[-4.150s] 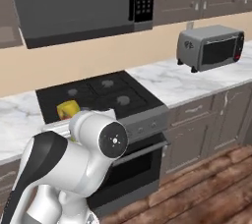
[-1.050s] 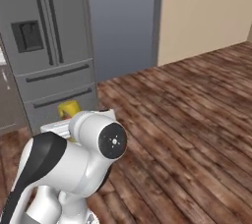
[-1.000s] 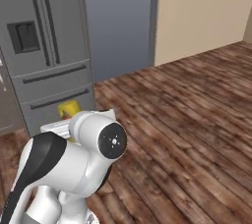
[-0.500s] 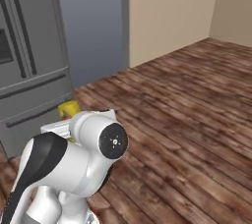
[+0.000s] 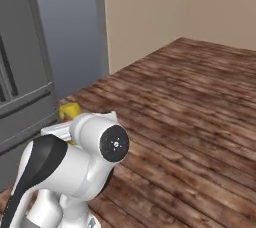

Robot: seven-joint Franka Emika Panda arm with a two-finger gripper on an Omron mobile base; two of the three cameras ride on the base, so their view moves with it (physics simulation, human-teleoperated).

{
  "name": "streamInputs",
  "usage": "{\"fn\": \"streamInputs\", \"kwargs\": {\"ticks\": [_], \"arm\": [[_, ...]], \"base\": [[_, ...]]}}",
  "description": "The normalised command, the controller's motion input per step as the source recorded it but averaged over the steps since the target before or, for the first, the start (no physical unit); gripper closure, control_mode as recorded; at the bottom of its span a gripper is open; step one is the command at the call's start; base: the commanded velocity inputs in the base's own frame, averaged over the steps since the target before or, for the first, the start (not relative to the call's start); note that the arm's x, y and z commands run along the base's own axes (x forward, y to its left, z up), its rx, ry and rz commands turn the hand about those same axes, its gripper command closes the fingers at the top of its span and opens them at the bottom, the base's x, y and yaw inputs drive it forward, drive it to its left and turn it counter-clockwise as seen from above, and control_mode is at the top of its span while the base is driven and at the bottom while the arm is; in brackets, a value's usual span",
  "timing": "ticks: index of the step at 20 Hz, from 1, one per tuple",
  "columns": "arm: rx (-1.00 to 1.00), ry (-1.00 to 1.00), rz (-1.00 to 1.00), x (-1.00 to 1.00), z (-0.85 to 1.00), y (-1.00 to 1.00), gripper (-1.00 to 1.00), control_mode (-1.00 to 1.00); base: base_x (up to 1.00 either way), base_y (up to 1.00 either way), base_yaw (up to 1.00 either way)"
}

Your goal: Move the mustard and condiment bottle from the cabinet to the dining counter.

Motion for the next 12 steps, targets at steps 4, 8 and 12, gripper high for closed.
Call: {"fn": "streamInputs", "kwargs": {"ticks": [4,8,12], "arm": [[0.0,0.0,0.0,0.0,0.0,0.0,1.0,1.0],[0.0,0.0,0.0,0.0,0.0,0.0,1.0,1.0],[0.0,0.0,0.0,0.0,0.0,0.0,1.0,1.0]], "base": [[0.76,0.53,-0.37],[0.72,0.51,-0.37],[0.71,0.47,-0.36]]}}
